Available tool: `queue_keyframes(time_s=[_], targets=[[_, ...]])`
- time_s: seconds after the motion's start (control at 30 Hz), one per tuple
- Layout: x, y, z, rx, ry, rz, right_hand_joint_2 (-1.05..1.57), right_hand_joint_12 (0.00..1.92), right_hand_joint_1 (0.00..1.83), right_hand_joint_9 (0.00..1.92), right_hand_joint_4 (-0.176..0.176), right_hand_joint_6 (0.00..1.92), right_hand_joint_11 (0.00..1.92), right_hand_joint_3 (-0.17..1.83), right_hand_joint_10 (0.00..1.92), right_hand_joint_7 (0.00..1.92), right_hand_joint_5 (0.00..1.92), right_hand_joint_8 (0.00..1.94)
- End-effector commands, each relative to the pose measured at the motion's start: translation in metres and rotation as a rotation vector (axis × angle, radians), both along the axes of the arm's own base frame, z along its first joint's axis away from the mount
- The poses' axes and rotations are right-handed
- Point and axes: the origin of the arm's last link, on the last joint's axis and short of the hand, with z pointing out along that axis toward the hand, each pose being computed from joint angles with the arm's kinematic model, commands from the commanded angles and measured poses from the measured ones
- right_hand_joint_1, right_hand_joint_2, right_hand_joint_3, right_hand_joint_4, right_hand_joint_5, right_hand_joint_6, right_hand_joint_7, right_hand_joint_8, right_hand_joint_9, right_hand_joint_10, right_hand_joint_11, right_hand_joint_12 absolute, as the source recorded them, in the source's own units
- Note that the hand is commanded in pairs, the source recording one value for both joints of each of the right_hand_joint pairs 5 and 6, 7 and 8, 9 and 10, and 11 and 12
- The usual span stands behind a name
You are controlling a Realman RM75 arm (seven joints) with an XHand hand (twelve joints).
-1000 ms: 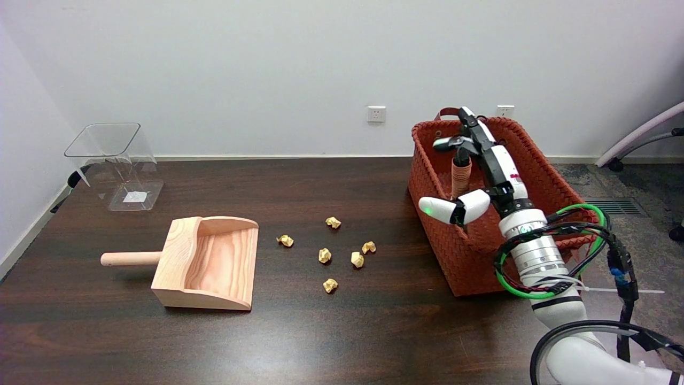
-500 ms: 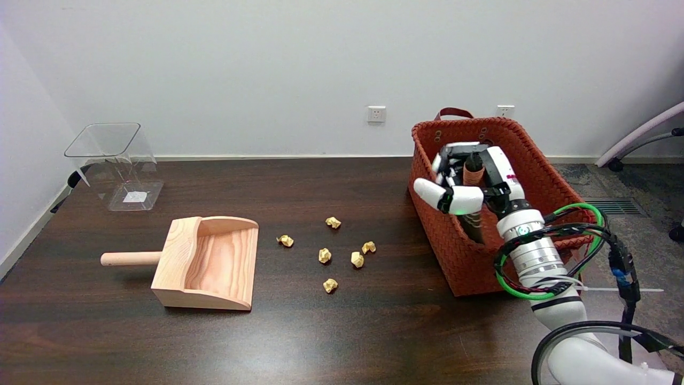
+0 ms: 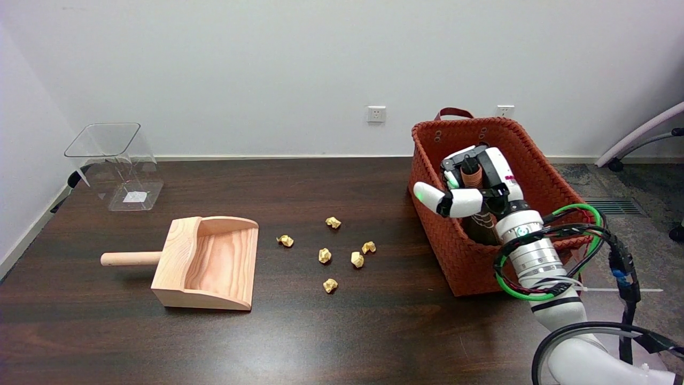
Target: Pick up the broom.
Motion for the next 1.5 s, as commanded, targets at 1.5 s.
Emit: queue_keyframes(time_s=[1.5], targets=[[0.147, -0.048, 0.029, -0.026, 0.085, 0.34, 0.94, 1.92, 1.22, 1.92, 0.0, 1.92, 1.92, 1.17, 1.92, 1.92, 1.92, 1.92]])
